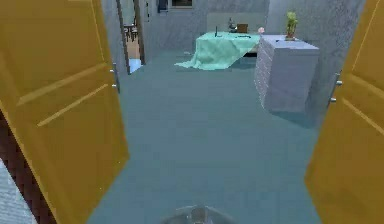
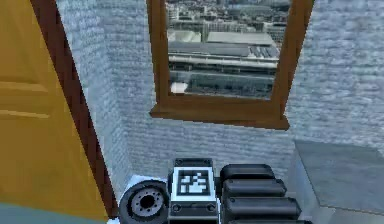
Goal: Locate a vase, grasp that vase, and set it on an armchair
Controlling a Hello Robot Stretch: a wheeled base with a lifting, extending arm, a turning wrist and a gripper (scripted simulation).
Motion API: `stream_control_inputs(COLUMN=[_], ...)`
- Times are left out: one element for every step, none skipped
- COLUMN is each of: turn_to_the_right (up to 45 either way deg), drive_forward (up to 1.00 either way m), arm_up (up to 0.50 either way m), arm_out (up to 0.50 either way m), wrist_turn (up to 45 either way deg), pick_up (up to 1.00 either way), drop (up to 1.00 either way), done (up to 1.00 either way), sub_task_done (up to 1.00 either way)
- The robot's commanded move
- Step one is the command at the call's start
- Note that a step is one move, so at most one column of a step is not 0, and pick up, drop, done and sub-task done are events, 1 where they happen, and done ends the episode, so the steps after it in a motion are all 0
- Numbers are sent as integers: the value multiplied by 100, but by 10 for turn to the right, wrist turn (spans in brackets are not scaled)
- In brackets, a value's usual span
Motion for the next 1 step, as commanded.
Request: stream_control_inputs(turn_to_the_right=[0], drive_forward=[100], arm_up=[0], arm_out=[0], wrist_turn=[0], pick_up=[0], drop=[0], done=[0], sub_task_done=[0])
